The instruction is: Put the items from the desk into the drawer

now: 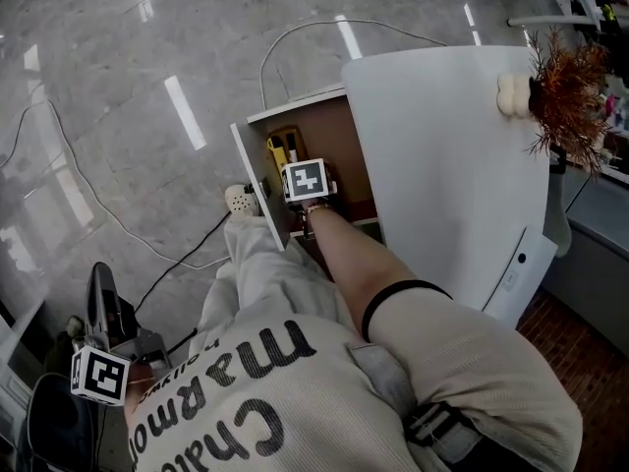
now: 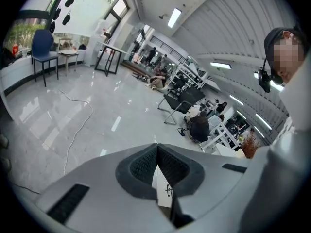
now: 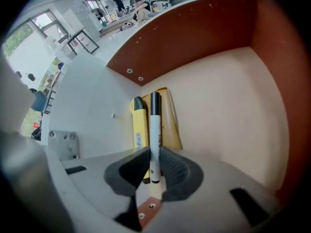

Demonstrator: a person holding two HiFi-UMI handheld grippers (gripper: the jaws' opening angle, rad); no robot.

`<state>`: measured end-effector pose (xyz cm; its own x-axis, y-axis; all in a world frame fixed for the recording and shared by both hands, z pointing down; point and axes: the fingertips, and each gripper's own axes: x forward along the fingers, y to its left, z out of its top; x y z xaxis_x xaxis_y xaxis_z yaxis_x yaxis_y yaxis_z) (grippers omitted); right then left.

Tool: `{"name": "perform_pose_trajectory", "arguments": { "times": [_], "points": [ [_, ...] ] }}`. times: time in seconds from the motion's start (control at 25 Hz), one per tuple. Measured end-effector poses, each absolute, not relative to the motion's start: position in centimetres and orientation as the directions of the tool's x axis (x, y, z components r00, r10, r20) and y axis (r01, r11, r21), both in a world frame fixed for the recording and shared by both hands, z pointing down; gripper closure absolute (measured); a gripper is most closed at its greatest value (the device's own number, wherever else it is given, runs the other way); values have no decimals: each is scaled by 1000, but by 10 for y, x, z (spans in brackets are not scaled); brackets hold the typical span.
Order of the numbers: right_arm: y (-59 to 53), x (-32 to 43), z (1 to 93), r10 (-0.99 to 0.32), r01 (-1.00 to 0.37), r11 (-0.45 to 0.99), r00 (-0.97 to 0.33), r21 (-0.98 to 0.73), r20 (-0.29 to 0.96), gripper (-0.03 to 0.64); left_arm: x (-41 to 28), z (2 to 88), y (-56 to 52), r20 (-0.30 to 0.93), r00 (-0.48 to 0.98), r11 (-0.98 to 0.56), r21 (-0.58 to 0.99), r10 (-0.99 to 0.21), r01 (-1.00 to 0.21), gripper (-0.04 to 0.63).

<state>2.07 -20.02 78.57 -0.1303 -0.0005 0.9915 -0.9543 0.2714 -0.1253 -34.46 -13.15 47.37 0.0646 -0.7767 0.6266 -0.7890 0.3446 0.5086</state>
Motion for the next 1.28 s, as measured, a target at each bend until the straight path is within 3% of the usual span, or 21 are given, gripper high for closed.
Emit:
{"name": "perform_pose_trajectory", "arguments": {
  "times": [0.72,0.84,1.28],
  "points": [
    [-181,18,737,-152,-973,195,-153,-122,976,560,-331,446,-92,555,121,229,519,-823,-823,594],
    [-174,14,703,-227,-979,150,-173,-141,958,614,-324,433,-81,518,156,185,547,-841,-817,594],
    [-142,-15,545,-569,-940,27,-295,-341,768,614,-309,348,-36,310,267,-41,580,-913,-814,594]
  ]
}}
